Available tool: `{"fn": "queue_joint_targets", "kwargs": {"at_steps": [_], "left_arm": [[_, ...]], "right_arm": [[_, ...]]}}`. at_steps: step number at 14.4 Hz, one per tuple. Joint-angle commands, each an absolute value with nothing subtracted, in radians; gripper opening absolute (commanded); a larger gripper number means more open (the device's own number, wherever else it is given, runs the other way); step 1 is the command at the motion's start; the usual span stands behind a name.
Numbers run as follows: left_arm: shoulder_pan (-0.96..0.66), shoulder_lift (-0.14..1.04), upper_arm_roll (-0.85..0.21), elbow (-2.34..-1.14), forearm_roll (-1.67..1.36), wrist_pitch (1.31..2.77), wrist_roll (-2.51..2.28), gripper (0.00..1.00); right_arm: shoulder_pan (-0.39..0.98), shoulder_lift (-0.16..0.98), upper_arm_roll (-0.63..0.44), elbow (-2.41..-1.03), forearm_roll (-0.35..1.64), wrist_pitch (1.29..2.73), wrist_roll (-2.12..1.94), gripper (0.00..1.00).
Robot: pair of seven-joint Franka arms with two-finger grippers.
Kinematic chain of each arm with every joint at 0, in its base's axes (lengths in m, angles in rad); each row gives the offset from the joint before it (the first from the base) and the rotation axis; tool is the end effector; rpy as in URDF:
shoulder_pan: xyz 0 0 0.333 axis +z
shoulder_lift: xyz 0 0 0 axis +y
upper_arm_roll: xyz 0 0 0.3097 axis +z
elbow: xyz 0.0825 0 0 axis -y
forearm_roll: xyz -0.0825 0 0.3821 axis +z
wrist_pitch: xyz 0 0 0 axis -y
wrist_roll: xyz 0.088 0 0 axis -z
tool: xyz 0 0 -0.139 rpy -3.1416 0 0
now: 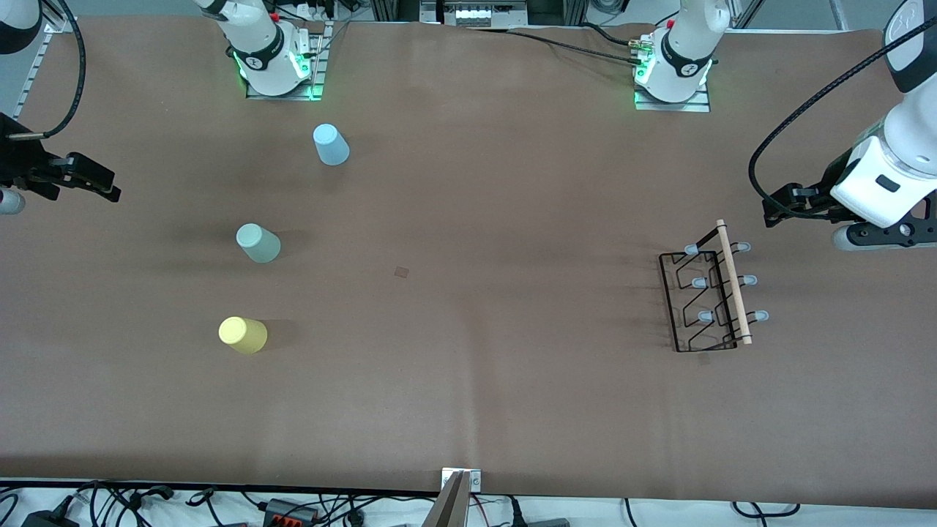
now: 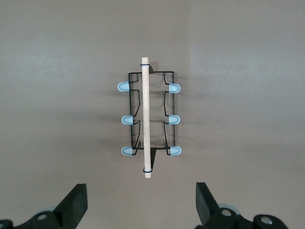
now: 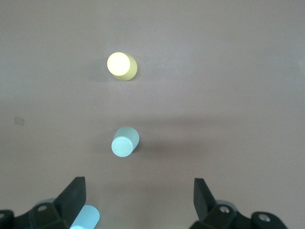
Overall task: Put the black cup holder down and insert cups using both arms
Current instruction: 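Reach the left gripper to the rack's wooden handle and grasp it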
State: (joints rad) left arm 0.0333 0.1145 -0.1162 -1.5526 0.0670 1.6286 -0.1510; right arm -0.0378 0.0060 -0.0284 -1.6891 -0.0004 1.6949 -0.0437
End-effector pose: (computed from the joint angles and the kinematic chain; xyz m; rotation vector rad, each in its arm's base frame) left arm 0.5870 -0.0367 0.5350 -3.0821 -0.0978 0.0481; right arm 0.5605 -0.0372 0.5377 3.1408 -0.0353 -0.0004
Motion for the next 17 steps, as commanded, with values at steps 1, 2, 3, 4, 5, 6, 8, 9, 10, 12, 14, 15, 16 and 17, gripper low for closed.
{"fn": "queue_joint_targets", "kwargs": {"at_steps": [1,2,3,4,5,6,8,9,10,12,14,15,16,17], "left_arm": [[0.034,0.101,-0.114,-1.565,0.060,1.634,-0.156,1.00],[0.034,0.101,-0.114,-1.565,0.060,1.632,-0.156,1.00],[0.032,0.101,-0.114,-1.562,0.060,1.632,-0.158,1.00],[0.032,0.103,-0.114,-1.562,0.061,1.635,-0.158,1.00],[0.032,0.104,-0.114,-1.562,0.061,1.647,-0.158,1.00],[0.032,0.104,-0.114,-1.562,0.060,1.652,-0.158,1.00],[0.032,0.141,-0.114,-1.563,0.060,1.651,-0.164,1.00],[0.032,0.147,-0.114,-1.563,0.058,1.655,-0.167,1.00],[0.025,0.162,-0.114,-1.562,0.058,1.655,-0.163,1.00],[0.032,0.204,-0.114,-1.575,0.037,1.722,-0.155,1.00],[0.035,0.231,-0.114,-1.624,0.032,1.808,-0.138,1.00],[0.041,0.232,-0.115,-1.690,0.032,1.888,-0.132,1.00],[0.044,0.227,-0.115,-1.754,0.032,1.973,-0.118,1.00],[0.051,0.226,-0.114,-1.810,0.032,2.043,-0.095,1.00]], "right_arm": [[-0.054,-0.023,-0.014,-1.720,0.002,1.695,-0.040,1.00],[-0.052,-0.021,-0.012,-1.715,0.002,1.700,-0.040,1.00],[-0.052,-0.021,-0.012,-1.717,0.002,1.700,-0.040,1.00],[-0.054,-0.021,-0.012,-1.717,0.002,1.695,-0.040,1.00],[-0.052,-0.021,-0.012,-1.717,0.002,1.697,-0.040,1.00],[-0.054,-0.021,-0.012,-1.717,0.002,1.698,-0.040,1.00],[-0.052,-0.021,-0.012,-1.717,0.002,1.700,-0.040,1.00],[-0.052,-0.020,-0.012,-1.717,0.002,1.700,-0.040,1.00],[-0.052,-0.020,-0.012,-1.718,0.002,1.698,-0.040,1.00],[-0.051,-0.018,-0.012,-1.718,0.002,1.703,-0.040,1.00],[-0.051,-0.017,-0.012,-1.717,0.002,1.704,-0.040,1.00],[-0.051,-0.015,-0.012,-1.717,0.002,1.704,-0.040,1.00],[-0.051,-0.014,-0.012,-1.717,0.000,1.706,-0.040,1.00],[-0.051,-0.012,-0.012,-1.717,0.002,1.706,-0.040,1.00]]}}
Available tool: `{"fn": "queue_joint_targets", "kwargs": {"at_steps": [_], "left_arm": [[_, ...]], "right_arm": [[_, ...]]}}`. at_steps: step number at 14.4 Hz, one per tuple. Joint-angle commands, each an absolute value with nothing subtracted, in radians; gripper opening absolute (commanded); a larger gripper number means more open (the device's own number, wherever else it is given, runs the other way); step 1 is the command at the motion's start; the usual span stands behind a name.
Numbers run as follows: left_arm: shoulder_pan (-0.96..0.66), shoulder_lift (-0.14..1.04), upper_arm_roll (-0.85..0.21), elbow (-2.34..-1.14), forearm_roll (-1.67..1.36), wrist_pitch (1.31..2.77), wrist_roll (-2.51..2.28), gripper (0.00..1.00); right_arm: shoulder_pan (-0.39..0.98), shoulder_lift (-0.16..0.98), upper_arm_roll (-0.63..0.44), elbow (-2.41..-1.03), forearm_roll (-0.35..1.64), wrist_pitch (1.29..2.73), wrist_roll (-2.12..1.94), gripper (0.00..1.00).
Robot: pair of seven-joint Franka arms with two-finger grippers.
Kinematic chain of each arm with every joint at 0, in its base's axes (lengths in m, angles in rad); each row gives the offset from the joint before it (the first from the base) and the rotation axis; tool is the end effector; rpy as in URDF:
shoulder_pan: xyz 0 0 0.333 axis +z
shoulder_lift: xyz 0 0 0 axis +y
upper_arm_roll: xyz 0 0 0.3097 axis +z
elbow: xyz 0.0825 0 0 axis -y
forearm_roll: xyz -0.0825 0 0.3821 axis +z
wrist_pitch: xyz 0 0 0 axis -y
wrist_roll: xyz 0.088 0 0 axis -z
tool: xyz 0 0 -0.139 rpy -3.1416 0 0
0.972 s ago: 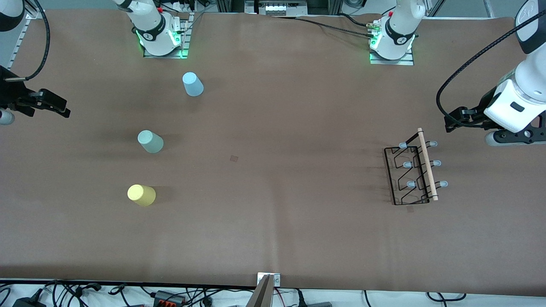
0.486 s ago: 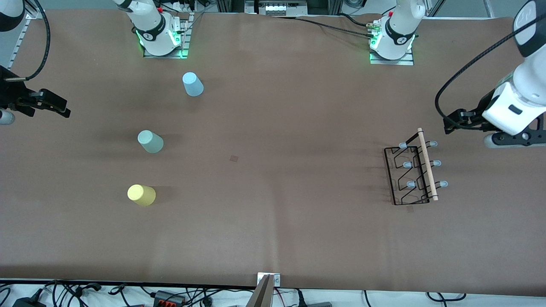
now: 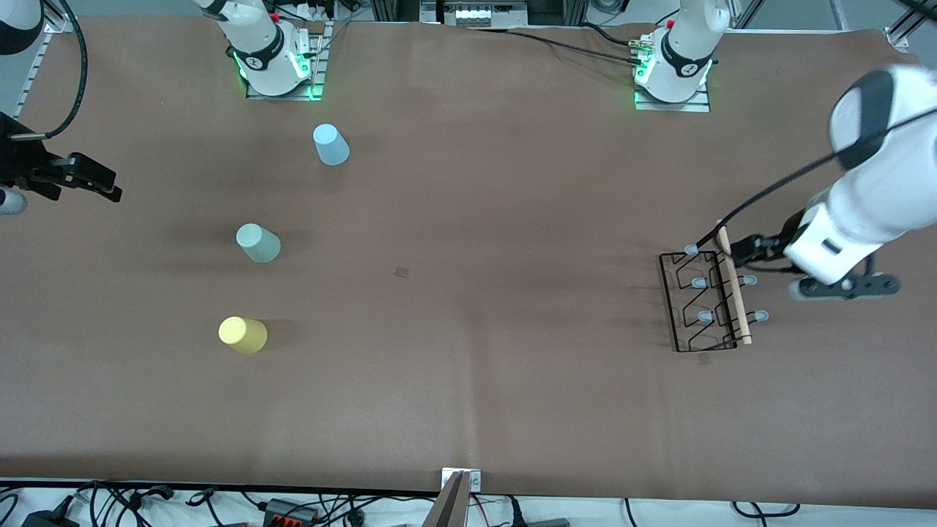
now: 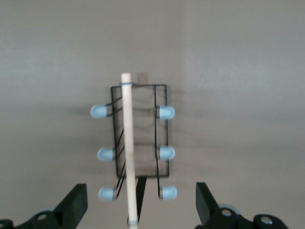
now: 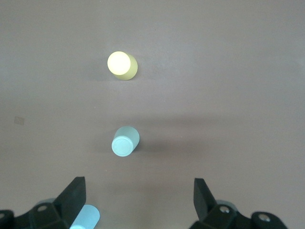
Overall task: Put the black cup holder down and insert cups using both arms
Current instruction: 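Reach the left gripper to the rack's wooden handle and grasp it, then carry the rack mid-table with the left gripper while the right gripper reaches the cup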
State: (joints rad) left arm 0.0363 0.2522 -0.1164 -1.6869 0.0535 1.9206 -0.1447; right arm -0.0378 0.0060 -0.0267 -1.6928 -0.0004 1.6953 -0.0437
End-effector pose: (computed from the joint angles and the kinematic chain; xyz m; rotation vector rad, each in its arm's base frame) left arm 0.6274 -0.0404 0.4121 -3.1178 -0.0768 0.0221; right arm 0.5602 -0.0362 0.5359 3.1410 -0.0326 -0.0055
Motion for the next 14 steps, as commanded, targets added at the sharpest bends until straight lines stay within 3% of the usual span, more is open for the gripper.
{"fn": "queue_joint_targets", "kwargs": {"at_steps": [1,4,9,14], "left_arm": [[0.060,0.232,-0.114,-1.840,0.032,2.096,-0.065,1.00],[0.097,0.252,-0.114,-1.885,0.032,2.166,-0.025,1.00],[0.114,0.261,-0.114,-1.959,0.032,2.241,0.012,0.76],[0.109,0.275,-0.115,-1.968,0.032,2.243,0.011,0.67]], "right_arm": [[-0.051,-0.006,-0.012,-1.718,0.002,1.707,-0.040,1.00],[-0.051,-0.002,-0.009,-1.718,0.002,1.709,-0.040,1.00],[-0.051,0.003,-0.009,-1.718,0.002,1.709,-0.040,1.00],[-0.051,0.003,-0.009,-1.715,0.002,1.710,-0.040,1.00]]}}
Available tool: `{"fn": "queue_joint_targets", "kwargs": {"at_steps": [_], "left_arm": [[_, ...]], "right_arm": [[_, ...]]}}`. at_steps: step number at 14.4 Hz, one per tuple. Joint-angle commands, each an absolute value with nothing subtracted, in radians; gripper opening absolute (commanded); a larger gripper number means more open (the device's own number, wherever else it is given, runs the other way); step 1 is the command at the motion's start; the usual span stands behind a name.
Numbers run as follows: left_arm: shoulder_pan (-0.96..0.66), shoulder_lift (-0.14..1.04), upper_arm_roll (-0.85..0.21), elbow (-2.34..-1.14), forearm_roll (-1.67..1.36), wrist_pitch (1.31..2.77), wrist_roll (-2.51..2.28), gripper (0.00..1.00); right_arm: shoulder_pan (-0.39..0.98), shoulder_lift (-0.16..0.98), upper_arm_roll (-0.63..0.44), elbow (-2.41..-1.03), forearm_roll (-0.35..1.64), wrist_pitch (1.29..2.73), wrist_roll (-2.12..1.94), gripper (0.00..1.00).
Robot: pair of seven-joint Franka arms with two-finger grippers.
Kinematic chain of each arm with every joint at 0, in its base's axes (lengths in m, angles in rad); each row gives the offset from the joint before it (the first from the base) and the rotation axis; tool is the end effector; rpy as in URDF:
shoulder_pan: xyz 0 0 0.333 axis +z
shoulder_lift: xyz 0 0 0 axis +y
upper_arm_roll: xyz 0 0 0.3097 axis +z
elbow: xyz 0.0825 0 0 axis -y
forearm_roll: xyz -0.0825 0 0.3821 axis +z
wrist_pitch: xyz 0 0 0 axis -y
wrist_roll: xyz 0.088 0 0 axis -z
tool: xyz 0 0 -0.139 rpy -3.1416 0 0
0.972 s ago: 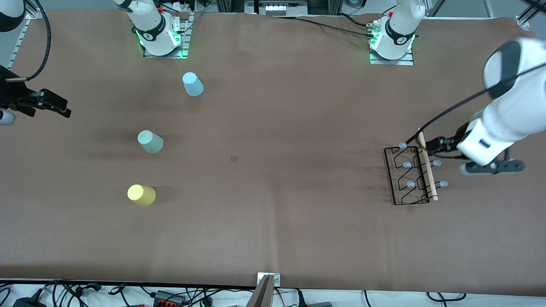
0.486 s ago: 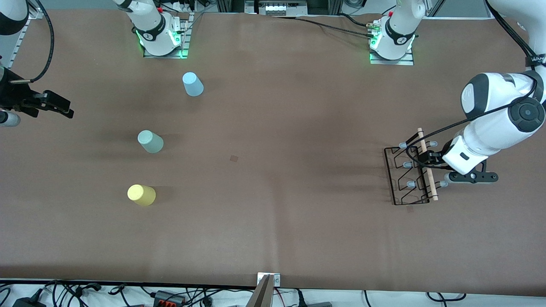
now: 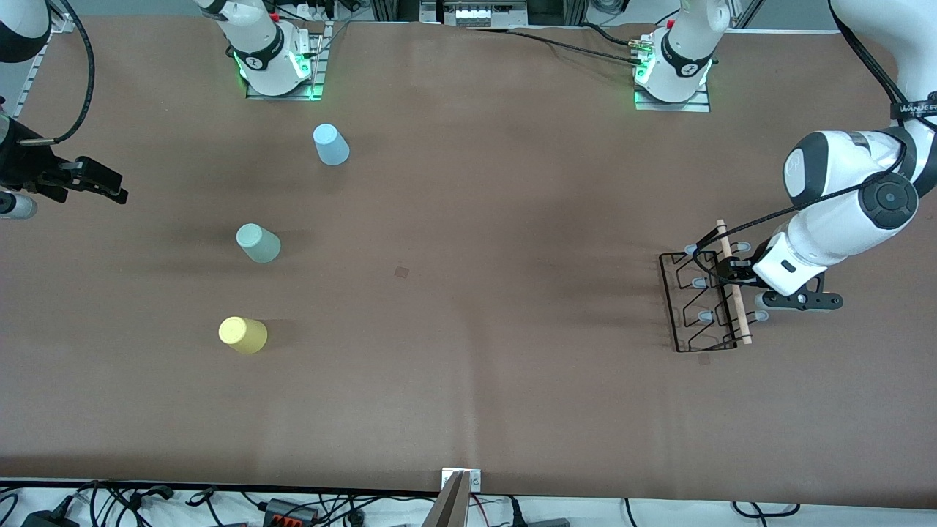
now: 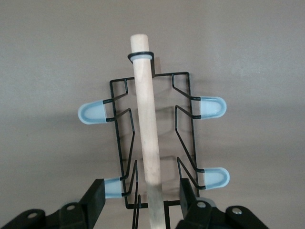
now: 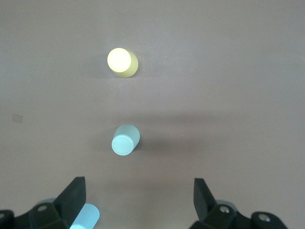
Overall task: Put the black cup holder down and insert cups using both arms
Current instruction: 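Carry the rack mid-table with the left gripper while the right gripper reaches the cup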
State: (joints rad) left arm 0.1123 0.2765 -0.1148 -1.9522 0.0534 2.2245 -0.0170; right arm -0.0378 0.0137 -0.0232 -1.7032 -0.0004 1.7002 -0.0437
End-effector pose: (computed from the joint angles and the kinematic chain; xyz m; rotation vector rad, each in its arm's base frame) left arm 0.6042 0.0032 0.3017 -3.1304 0.0215 0.0029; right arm 0.5614 -0.0343 0.5271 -3.1412 0.0271 0.0262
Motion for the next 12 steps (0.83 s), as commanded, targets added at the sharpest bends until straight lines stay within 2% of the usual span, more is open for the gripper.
{"fn": "queue_joint_targets", "kwargs": {"at_steps": [1,3,5,7,9,12], "left_arm": [[0.107,0.275,-0.115,-1.968,0.032,2.243,0.011,0.60],[0.107,0.279,-0.115,-1.970,0.032,2.243,0.011,0.34],[0.110,0.287,-0.115,-1.970,0.031,2.244,0.012,0.13],[0.110,0.288,-0.117,-1.968,0.031,2.243,0.008,0.01],[0.104,0.287,-0.120,-1.957,0.031,2.234,0.005,0.01],[0.101,0.281,-0.191,-1.912,0.031,2.191,-0.008,0.01]], "right_arm": [[-0.051,0.003,-0.009,-1.715,0.000,1.709,-0.040,1.00],[-0.051,0.003,-0.009,-1.715,0.000,1.709,-0.040,1.00],[-0.051,0.003,-0.009,-1.715,0.000,1.709,-0.040,1.00],[-0.051,0.003,-0.009,-1.715,0.000,1.710,-0.040,1.00],[-0.051,0.003,-0.009,-1.715,0.000,1.710,-0.040,1.00],[-0.051,0.003,-0.009,-1.715,0.000,1.710,-0.040,1.00]]}}
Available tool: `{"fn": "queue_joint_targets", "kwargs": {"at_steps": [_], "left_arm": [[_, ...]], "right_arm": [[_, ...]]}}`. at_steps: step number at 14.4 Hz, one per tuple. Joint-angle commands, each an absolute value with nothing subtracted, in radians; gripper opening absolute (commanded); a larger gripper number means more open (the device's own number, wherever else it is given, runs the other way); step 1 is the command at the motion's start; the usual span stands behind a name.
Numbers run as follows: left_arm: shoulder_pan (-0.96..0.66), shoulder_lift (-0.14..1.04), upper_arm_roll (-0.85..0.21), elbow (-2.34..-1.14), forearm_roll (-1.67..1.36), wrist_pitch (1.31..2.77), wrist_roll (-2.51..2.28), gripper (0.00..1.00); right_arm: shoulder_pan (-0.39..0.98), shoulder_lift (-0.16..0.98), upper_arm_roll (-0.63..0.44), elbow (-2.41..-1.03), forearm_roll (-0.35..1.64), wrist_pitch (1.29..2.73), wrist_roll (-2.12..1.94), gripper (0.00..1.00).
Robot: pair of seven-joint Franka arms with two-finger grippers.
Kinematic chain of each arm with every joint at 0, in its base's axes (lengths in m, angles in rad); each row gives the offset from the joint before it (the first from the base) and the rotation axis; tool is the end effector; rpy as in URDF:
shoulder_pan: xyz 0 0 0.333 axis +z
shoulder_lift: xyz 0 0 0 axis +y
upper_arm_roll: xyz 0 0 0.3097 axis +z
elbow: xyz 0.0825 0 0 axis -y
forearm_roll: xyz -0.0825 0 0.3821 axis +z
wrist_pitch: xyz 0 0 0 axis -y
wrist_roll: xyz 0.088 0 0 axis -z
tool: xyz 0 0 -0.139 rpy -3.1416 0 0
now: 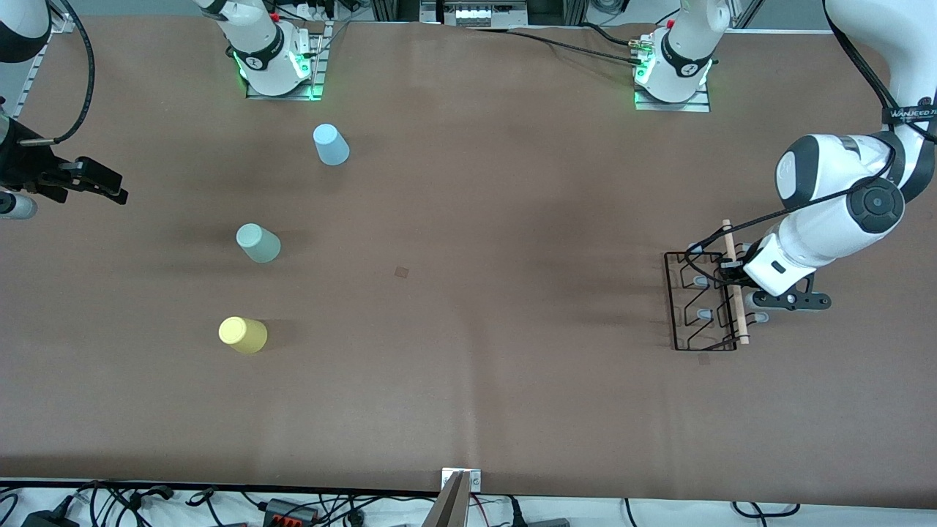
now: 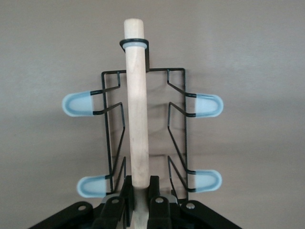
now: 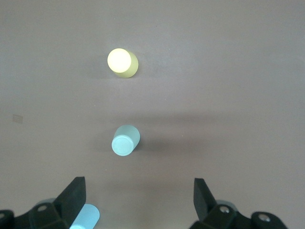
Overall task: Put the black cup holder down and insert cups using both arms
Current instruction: 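Carry the rack mid-table with the left gripper while the right gripper reaches the cup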
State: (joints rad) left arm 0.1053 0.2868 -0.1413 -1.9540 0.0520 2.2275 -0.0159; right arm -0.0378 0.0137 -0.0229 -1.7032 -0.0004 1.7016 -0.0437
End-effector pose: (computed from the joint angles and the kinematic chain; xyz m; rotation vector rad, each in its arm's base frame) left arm 0.6035 -0.0169 0.2955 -3.1393 0.0731 0.0156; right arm 0.5616 -0.0341 0.5272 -3.1413 0.0266 0.0241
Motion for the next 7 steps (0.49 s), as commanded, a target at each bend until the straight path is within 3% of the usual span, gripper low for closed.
{"fn": "queue_joint_targets", "kwargs": {"at_steps": [1,4,7], "left_arm": [[0.098,0.284,-0.218,-1.881,0.031,2.160,-0.017,0.01],[0.045,0.298,-0.287,-1.777,0.032,2.064,-0.111,0.01],[-0.084,0.377,-0.288,-1.605,0.031,1.926,-0.274,0.01]], "right_arm": [[-0.051,0.003,-0.009,-1.715,0.000,1.712,-0.040,1.00],[-0.051,0.005,-0.009,-1.715,0.000,1.718,-0.040,1.00],[-0.051,0.009,-0.009,-1.715,0.000,1.718,-0.040,1.00]]}}
